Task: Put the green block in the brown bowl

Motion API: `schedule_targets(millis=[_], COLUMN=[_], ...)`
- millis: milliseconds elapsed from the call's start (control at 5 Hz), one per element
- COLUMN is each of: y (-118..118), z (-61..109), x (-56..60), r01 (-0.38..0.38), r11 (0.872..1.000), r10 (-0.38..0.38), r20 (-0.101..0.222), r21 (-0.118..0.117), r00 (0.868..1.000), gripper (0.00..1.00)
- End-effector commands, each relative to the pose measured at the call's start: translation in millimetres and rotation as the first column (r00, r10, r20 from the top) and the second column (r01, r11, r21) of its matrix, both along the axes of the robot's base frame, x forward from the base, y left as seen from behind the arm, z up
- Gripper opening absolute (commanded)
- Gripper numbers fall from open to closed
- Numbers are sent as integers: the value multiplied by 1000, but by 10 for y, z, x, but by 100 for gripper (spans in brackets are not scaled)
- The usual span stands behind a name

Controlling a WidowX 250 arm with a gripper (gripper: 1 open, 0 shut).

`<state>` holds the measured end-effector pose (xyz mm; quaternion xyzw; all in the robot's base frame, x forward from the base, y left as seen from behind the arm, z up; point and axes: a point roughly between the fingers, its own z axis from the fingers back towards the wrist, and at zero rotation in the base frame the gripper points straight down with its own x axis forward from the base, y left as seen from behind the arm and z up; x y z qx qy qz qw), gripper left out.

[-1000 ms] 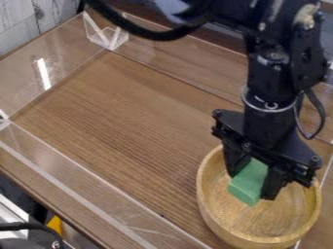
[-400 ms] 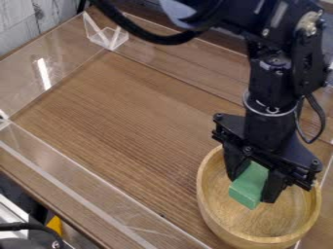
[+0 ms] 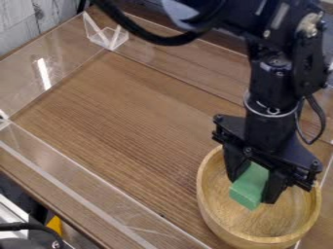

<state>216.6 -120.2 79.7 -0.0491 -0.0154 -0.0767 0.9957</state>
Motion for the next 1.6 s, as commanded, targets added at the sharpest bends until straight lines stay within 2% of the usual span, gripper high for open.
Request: schedule_targets(millis=[0, 1400], y=[-35, 21], z=[100, 115], x=[101, 178], r01=[-9, -53], r11=[1000, 998], r10=[10, 53], r20=[38, 25], r21=[-21, -17], r00=[999, 998], gripper=[0, 0])
